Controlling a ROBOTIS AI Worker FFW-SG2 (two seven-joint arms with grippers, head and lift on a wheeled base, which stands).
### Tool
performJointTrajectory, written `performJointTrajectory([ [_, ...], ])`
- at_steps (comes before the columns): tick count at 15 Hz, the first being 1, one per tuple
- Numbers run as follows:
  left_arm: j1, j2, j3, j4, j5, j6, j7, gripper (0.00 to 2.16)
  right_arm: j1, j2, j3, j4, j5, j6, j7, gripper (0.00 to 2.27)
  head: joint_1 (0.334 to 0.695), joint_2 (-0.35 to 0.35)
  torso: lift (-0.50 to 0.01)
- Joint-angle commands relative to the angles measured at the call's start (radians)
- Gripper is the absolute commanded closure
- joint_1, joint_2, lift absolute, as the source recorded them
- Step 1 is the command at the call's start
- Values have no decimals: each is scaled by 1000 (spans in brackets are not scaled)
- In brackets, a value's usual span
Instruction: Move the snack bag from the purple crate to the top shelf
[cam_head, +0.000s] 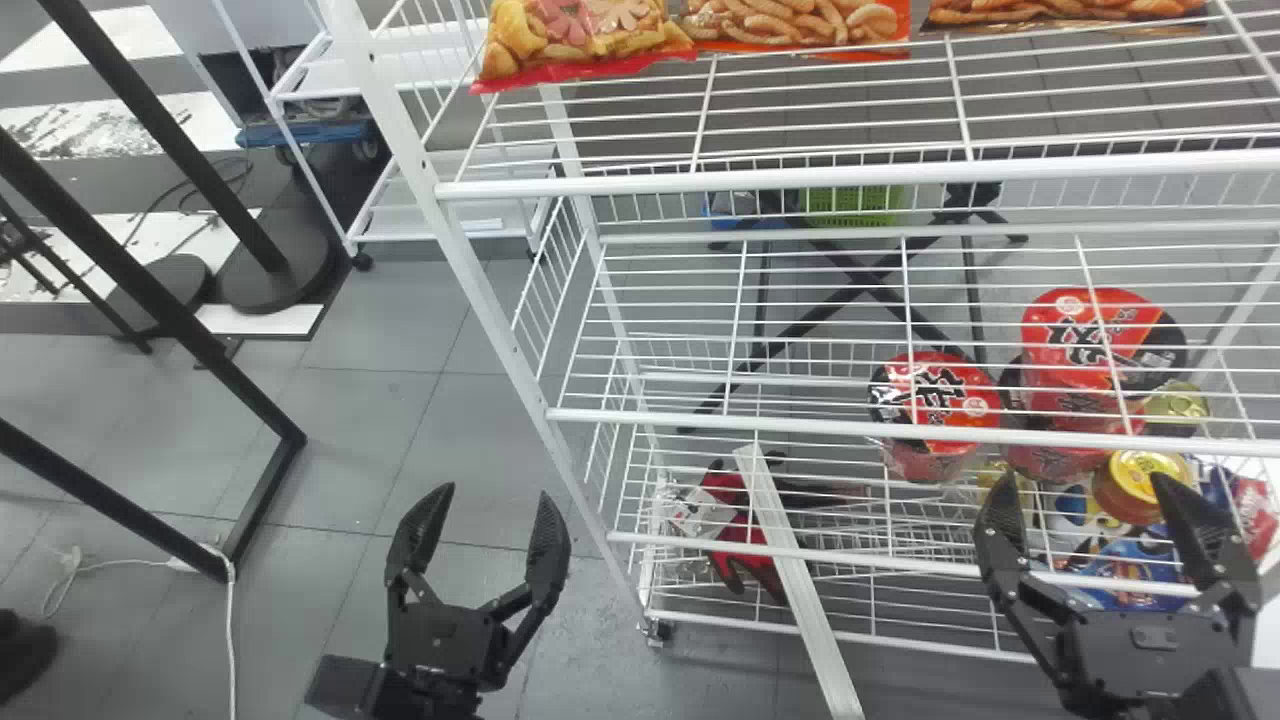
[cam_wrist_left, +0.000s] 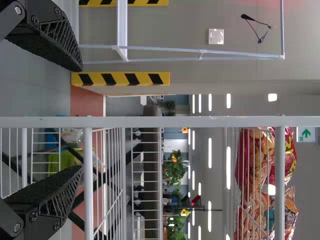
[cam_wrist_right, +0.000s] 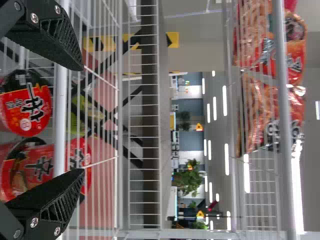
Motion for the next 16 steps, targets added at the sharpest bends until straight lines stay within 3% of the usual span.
performJointTrajectory([
  [1, 1, 2, 1, 1, 0, 0, 0, 134, 1, 4, 0, -6, -2, 12, 0, 87, 695, 246, -307],
  [16, -25, 9, 1, 28, 9, 3, -17, 134, -7, 4, 0, 2, -5, 70, 0, 83, 695, 251, -366],
])
